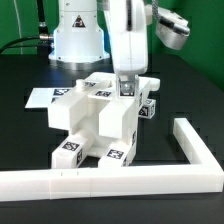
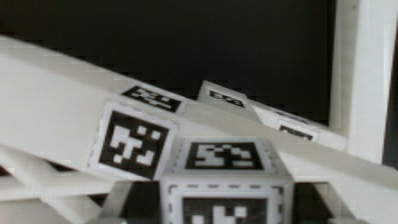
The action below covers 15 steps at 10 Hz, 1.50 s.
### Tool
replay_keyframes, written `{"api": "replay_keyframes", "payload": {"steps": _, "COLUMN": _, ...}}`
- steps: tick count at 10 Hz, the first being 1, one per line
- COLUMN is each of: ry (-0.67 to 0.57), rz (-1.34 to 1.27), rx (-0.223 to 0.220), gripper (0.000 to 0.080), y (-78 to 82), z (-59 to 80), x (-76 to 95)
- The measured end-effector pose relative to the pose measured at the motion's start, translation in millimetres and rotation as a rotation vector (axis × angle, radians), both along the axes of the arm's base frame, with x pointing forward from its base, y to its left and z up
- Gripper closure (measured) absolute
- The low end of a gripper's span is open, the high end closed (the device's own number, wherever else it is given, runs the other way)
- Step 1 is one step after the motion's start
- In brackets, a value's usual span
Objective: Assemble chair
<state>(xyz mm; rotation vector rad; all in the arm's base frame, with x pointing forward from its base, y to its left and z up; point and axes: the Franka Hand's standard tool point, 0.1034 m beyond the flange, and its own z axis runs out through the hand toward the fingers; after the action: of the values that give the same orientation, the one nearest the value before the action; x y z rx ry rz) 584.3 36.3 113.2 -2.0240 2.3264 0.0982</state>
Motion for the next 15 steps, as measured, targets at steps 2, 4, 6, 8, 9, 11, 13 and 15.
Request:
{"api": "replay_keyframes", "payload": {"steps": 2, "ry": 0.008, "rz": -0.148, "rx": 0.01, "gripper": 0.0512, "y": 1.7, "z": 0.0, "x": 0.6}}
{"api": "replay_keyframes", "payload": {"steps": 4, "ry": 0.011, "rz": -0.251, "rx": 0.017, "gripper": 0.0512, "y": 4.0, "z": 0.0, "x": 1.7}}
{"api": "replay_keyframes", "payload": {"steps": 6, "ry": 0.013, "rz": -0.345, "rx": 0.023, "gripper": 0.0512, "y": 5.8, "z": 0.1, "x": 3.0}}
{"api": "replay_keyframes", "payload": {"steps": 8, "ry": 0.012, "rz": -0.433, "rx": 0.033, "gripper": 0.0512, "y": 8.4, "z": 0.3, "x": 4.8}}
{"api": "replay_keyframes", "payload": {"steps": 9, "ry": 0.011, "rz": -0.435, "rx": 0.034, "gripper": 0.0512, "y": 9.0, "z": 0.3, "x": 5.0}}
{"api": "replay_keyframes", "payload": {"steps": 11, "ry": 0.006, "rz": -0.431, "rx": 0.049, "gripper": 0.0512, "y": 11.0, "z": 0.3, "x": 6.0}}
{"api": "replay_keyframes", "payload": {"steps": 13, "ry": 0.005, "rz": -0.386, "rx": 0.049, "gripper": 0.042, "y": 10.7, "z": 0.0, "x": 5.4}}
{"api": "replay_keyframes", "payload": {"steps": 15, "ry": 0.015, "rz": -0.157, "rx": 0.05, "gripper": 0.017, "y": 7.5, "z": 1.5, "x": 5.6}}
